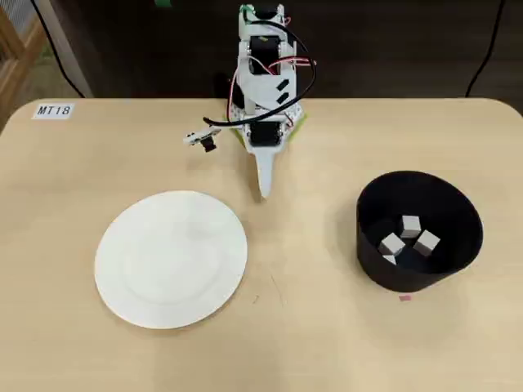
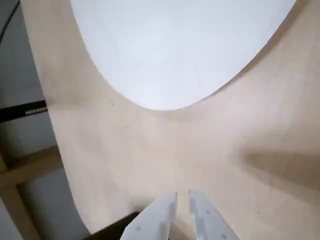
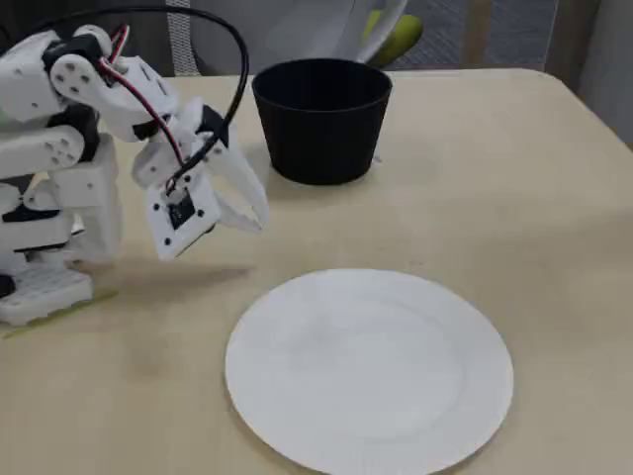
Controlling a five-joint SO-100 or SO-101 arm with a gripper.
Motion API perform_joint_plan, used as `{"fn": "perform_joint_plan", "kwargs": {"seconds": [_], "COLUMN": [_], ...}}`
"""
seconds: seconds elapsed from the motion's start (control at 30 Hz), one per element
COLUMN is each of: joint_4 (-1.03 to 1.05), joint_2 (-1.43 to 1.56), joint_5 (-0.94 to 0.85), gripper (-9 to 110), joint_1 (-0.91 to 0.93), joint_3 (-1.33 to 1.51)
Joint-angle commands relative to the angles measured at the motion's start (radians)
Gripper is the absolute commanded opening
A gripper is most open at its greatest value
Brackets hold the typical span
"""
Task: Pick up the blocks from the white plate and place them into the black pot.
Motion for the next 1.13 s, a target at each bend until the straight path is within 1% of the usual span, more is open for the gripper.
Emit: {"fn": "perform_joint_plan", "kwargs": {"seconds": [0.0, 0.43, 1.1], "joint_4": [-0.017, -0.017, -0.017], "joint_2": [0.003, 0.003, 0.003], "joint_5": [-0.008, -0.008, -0.008], "gripper": [2, -2, -2], "joint_1": [-0.005, -0.005, -0.005], "joint_3": [-0.003, -0.003, -0.003]}}
